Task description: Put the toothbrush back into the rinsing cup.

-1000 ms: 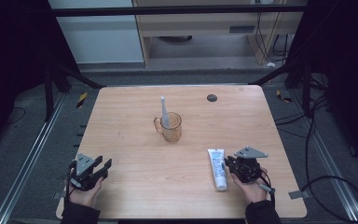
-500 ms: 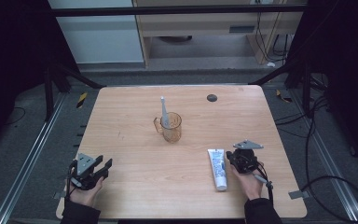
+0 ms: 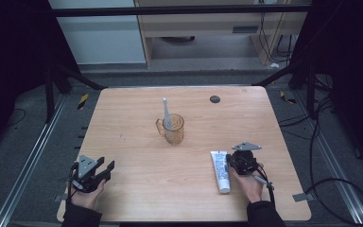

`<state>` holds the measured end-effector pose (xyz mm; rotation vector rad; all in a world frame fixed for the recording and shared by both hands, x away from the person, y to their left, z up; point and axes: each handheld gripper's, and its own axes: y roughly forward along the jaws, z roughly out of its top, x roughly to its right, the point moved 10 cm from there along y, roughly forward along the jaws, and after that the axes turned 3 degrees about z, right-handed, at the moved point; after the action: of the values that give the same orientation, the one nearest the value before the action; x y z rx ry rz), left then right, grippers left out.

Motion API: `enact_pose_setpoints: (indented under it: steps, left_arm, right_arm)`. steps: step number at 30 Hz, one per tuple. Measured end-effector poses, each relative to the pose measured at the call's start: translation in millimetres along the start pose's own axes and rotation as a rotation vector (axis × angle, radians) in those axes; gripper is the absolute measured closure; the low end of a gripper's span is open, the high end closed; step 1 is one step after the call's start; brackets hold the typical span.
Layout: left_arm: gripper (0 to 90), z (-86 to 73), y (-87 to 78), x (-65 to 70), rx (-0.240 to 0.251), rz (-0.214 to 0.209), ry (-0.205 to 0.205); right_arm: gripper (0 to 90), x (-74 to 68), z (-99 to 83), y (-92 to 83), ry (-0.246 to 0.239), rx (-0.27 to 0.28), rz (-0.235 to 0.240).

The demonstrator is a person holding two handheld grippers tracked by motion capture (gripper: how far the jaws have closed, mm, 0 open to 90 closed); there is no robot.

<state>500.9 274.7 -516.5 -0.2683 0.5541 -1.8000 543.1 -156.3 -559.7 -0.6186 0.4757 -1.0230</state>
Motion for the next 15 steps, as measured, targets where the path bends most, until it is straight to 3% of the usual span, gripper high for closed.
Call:
enact_pose_setpoints:
  steps: [15]
  left_arm:
    - [49.8, -0.2, 0.4, -1.8, -0.002, 0.004, -0.003]
  right_arm:
    - [89.9, -17.2, 2.7, 2.8, -0.042, -0.003, 0.071]
